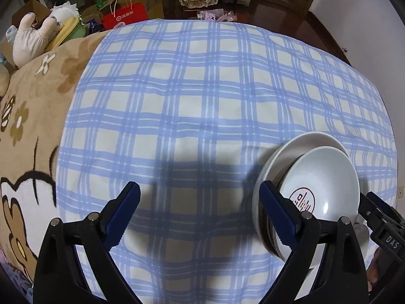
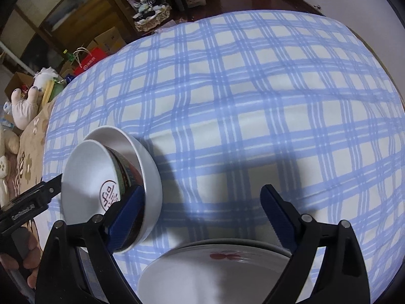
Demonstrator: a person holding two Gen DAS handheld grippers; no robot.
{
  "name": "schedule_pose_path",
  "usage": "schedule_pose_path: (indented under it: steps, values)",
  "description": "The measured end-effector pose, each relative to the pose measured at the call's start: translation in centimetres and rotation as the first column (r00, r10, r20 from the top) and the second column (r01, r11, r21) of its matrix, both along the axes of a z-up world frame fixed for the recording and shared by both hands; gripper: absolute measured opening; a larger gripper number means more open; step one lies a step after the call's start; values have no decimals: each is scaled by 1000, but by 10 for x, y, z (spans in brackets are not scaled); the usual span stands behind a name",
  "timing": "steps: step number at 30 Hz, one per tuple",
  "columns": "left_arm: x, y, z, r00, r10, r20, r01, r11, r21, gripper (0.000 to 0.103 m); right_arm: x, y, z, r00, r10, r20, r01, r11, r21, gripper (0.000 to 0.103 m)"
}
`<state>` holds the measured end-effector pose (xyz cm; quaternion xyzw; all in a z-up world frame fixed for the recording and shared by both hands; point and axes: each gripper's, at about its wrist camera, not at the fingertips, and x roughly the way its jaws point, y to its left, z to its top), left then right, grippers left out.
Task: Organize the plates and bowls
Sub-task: 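Close both grippers on the bowl stack rim and lift it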
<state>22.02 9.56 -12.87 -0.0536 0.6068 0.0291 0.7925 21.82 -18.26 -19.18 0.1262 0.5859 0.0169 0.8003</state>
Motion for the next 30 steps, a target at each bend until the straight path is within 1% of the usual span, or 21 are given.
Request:
schedule_pose_path:
  steps: [1,3,4,5,6,7,8,9,10,11,12,13,15,18,21,23,30]
  values:
    - [0,-1,0,1000,-4,0,4,1000,-14,89,0,0,0,1000,6,5,-6,1000,10,93]
    - [1,1,0,1000,-8,-3,8,999,-53,82,-1,-2,-2,1000,9,3,-9,999,53,77]
    - [1,1,0,1000,-8,-6,8,997,-74,78,-2,-4,-4,1000,8,-4,-7,996,91,73]
    - [0,2,0,1000,-10,-8,9,995,-99,75,-2,-4,-5,1000,8,-12,-6,993,121,66]
    - [1,3,-1,1000,-12,-15,10,990,-139,68,-2,-4,-7,1000,9,-17,-7,989,146,61]
    - [1,3,-2,1000,-14,-18,11,987,-158,62,-2,-3,-8,1000,13,-18,-10,987,160,58]
    - [1,3,-2,1000,-17,-17,14,984,-177,59,-3,-2,-8,1000,16,-13,-14,986,167,53]
    - [1,2,-2,1000,-24,-14,20,981,-191,53,-4,0,-8,1000,18,-9,-16,985,174,48]
    - [0,1,-2,999,-31,-12,27,977,-210,45,-5,2,-7,1000,18,-6,-17,983,183,45]
    - [0,1,-3,999,-36,-11,32,972,-231,41,-5,4,-7,1000,20,-2,-19,983,185,40]
    - [0,0,-2,999,-41,-10,37,968,-249,36,-6,5,-6,1000,22,3,-23,982,188,36]
    - [-1,-1,-2,999,-46,-6,43,967,-252,31,-6,7,-6,1000,27,11,-29,982,186,35]
    - [-2,-5,-1,998,-60,4,59,962,-265,24,-7,11,-4,999,36,30,-40,983,179,30]
    - [0,-7,-2,998,-67,9,66,958,-280,18,-8,15,-3,998,45,54,-53,984,169,26]
    - [2,-8,-3,997,-73,12,73,955,-288,16,-8,16,-1,996,54,71,-65,985,162,21]
    - [2,-9,-3,997,-74,13,74,955,-286,16,-9,17,-1,995,55,79,-66,987,148,21]
    - [4,-17,-6,995,-98,17,99,966,-237,16,-12,21,-1,994,45,101,-57,991,123,21]
